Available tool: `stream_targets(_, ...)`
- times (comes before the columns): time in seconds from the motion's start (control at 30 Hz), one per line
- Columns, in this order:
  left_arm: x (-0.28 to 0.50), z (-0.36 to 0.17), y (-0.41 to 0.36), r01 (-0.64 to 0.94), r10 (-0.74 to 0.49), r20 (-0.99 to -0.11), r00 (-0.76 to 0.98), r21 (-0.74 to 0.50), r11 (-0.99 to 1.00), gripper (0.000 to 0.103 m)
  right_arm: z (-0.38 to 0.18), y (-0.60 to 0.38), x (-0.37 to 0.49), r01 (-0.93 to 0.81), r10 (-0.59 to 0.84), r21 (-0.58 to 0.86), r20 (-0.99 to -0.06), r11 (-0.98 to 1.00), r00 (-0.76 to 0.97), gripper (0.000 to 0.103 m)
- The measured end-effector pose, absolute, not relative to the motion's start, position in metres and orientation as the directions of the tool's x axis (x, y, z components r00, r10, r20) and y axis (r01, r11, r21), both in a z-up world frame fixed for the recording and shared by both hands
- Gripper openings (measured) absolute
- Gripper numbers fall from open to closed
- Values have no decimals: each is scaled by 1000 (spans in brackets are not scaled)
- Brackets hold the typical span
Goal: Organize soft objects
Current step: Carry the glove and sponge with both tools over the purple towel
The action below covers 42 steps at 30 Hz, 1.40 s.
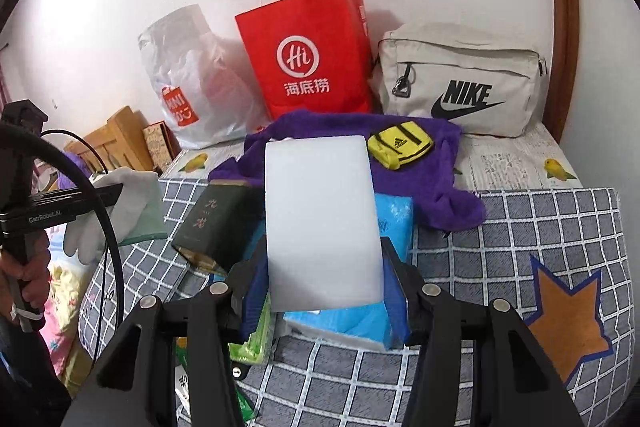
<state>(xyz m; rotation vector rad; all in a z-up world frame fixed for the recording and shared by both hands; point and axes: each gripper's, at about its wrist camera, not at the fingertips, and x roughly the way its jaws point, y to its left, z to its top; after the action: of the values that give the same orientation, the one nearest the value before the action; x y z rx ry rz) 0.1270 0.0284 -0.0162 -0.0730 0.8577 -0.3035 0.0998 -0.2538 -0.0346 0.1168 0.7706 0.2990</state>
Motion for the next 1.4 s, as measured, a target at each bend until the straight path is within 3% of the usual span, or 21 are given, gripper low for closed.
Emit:
stream_targets(0.77, 197, -21, 11, 272, -292, -767, 571, -159, 949, 13, -38, -275, 141, -169, 231, 158, -702, 973, 674, 50)
stream_targets(1.4, 267, -33, -3, 243, -334, -779, 530, -238, 940, 13, -39, -292, 193, -139, 205, 151, -699, 979, 685, 50)
